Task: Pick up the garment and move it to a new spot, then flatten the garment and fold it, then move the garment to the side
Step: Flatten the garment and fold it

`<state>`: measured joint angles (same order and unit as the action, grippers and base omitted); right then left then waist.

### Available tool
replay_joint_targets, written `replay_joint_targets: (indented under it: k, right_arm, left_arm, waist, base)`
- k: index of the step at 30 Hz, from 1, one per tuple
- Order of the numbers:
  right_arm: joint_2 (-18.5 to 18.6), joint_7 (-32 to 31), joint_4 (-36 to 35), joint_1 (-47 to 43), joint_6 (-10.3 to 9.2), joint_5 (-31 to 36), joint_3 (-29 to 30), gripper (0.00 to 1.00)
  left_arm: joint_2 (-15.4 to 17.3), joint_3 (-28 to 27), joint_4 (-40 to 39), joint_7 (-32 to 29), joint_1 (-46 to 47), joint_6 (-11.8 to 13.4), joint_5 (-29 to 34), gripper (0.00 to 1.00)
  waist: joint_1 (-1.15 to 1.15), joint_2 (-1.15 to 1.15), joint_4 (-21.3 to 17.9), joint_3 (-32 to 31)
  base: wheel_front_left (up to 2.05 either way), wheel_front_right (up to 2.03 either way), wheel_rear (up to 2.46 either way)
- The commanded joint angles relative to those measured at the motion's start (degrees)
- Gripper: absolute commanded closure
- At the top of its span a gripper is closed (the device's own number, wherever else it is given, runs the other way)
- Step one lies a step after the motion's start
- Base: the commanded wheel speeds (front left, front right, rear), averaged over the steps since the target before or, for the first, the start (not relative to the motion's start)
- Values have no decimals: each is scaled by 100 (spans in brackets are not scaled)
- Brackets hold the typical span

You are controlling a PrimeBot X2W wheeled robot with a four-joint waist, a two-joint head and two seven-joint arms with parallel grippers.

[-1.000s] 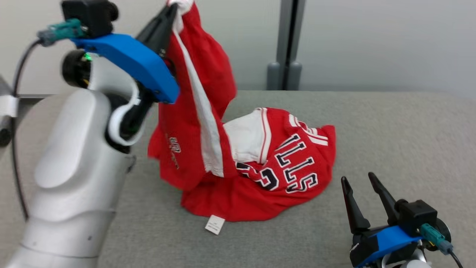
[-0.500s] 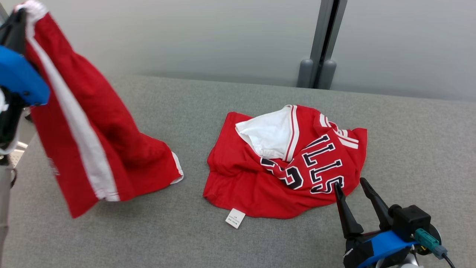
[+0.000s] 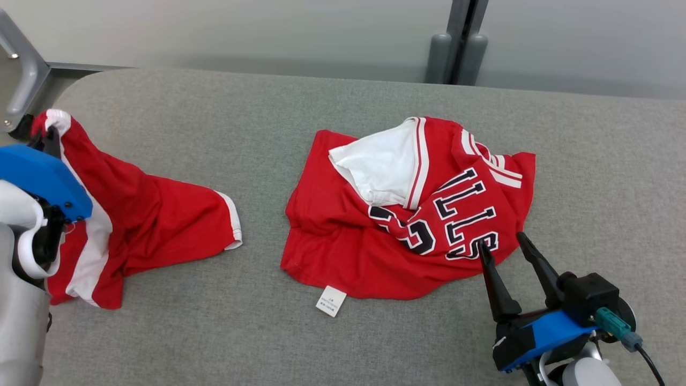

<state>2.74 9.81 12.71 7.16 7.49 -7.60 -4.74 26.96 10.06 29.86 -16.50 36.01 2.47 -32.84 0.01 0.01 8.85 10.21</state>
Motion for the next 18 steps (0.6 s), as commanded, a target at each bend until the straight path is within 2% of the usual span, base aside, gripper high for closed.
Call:
replay_joint_targets:
  k: [1, 9, 13, 18]
  right_arm:
    - [28, -16, -7, 66, 2, 49, 12, 0]
    - [29, 38, 96, 32, 1, -12, 94, 0]
    - [28, 79, 169, -48, 1, -67, 109, 0]
    - [29, 114, 245, -132, 1, -143, 116, 0]
  left_arm:
    - [-36, -53, 113, 59, -18, 19, -56, 0]
    - [-223, -278, 242, 188, 58, -112, -446, 0]
    - [-258, -299, -89, 219, -142, -220, -574, 0]
    - [-228, -291, -730, 409, -538, -145, -509, 0]
  waist:
    - [-1, -1, -31, 22]
    - [-1, -1, -111, -181]
    - [-1, -1, -104, -404]
    - [-1, -1, -124, -644]
  base:
    - [0, 0, 0]
    - [0, 0, 0]
    - [0, 0, 0]
    - [0, 0, 0]
